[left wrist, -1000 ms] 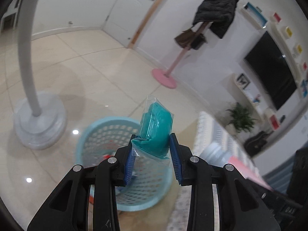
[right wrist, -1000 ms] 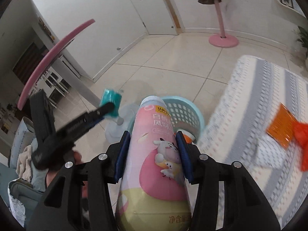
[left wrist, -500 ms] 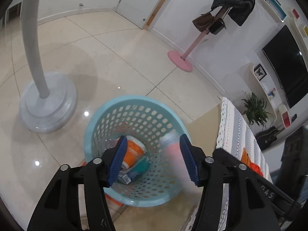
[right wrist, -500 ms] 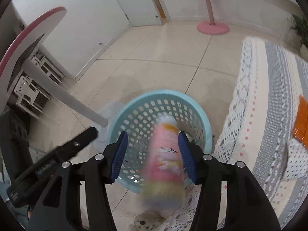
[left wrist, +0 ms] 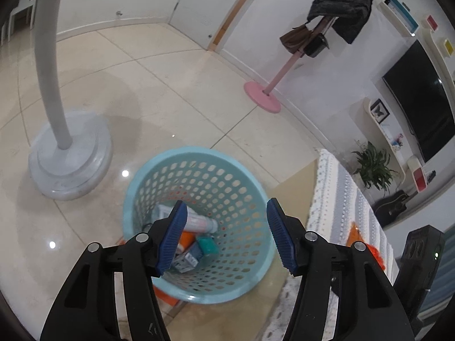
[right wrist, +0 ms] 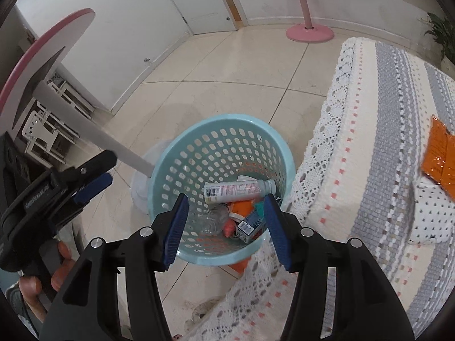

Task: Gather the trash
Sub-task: 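Move both open tools back toward the table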

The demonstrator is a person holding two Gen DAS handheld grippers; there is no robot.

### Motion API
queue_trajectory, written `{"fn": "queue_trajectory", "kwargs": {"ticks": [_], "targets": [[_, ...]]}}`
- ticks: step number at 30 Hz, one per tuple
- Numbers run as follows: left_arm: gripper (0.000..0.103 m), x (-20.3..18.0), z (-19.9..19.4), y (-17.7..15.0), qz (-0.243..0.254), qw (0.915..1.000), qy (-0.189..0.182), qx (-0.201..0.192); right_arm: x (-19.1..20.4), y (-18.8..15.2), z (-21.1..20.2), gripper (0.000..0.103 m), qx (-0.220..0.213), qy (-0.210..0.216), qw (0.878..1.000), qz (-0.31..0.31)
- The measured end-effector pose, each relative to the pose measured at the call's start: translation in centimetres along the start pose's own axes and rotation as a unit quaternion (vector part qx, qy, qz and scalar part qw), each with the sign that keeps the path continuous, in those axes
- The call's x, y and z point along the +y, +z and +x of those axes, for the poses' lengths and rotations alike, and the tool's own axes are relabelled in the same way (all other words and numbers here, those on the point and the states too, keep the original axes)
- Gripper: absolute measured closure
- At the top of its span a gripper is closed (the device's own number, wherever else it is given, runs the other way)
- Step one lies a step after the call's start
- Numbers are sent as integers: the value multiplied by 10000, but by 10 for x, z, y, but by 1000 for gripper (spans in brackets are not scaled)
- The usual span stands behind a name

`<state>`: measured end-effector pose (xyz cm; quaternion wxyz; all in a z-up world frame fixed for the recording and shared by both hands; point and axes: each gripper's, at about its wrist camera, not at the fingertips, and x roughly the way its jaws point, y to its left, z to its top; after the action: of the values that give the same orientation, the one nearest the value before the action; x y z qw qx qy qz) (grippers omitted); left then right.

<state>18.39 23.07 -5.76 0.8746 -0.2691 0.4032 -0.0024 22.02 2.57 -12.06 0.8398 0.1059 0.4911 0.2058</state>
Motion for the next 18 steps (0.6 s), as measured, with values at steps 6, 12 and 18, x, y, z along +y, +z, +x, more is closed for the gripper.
{"fn": "queue_trajectory", "kwargs": {"ticks": [6, 12, 18], "targets": [[46, -36, -6, -6, 233, 9994, -246, -120, -5, -3, -49, 51, -439, -62, 9988, -232], [46, -84, -7, -22, 687, 9963, -485, -172, -32, -16, -113, 51, -1011, -175, 9941, -356], [45, -146, 13, -54, 1459, 9876, -574, -8, -77, -43, -181, 43, -1596, -905, 9813, -577]]}}
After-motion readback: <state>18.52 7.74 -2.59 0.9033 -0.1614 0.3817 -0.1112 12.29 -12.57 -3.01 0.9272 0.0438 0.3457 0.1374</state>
